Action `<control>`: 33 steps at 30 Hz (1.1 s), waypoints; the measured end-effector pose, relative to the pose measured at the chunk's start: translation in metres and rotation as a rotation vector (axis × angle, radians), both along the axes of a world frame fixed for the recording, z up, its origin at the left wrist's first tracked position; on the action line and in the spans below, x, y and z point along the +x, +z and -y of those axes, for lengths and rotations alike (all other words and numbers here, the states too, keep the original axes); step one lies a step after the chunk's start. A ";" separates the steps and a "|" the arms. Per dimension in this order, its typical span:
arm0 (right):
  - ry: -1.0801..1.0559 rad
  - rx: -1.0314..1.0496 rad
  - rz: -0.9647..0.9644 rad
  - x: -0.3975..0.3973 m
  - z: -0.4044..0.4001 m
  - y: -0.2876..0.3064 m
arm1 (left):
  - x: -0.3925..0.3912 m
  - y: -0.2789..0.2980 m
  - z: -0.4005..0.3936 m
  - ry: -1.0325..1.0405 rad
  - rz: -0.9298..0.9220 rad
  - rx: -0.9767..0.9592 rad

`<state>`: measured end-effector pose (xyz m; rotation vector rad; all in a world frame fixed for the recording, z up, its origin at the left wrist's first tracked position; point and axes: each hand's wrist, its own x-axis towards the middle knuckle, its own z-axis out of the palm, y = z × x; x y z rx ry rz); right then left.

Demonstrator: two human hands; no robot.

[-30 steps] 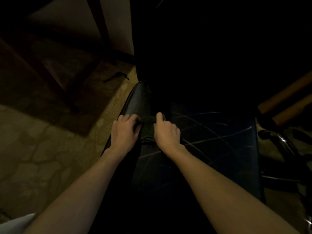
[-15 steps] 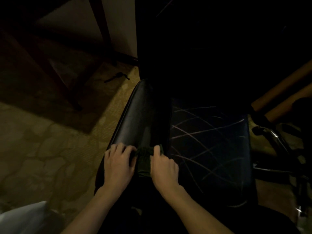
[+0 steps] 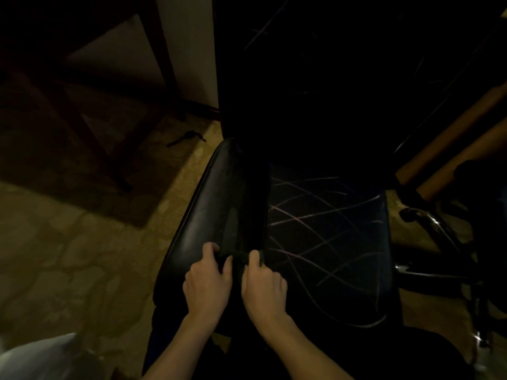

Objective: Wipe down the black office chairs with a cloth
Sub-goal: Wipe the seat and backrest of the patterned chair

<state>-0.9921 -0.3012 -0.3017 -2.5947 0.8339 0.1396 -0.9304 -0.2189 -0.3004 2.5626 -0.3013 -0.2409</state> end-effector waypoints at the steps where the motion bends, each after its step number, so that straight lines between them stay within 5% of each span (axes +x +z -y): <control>1: -0.009 -0.007 0.012 0.003 0.002 0.000 | 0.004 0.000 0.005 0.000 0.022 0.017; 17: -0.045 -0.178 0.079 0.134 0.107 -0.019 | 0.124 -0.024 0.114 -0.164 0.200 0.137; 24: -0.036 -0.170 0.041 0.118 0.097 -0.014 | 0.107 -0.032 0.095 -0.325 0.372 0.363; 33: 0.004 -0.039 -0.037 0.052 0.065 -0.003 | 0.061 -0.011 0.068 -0.413 0.168 0.366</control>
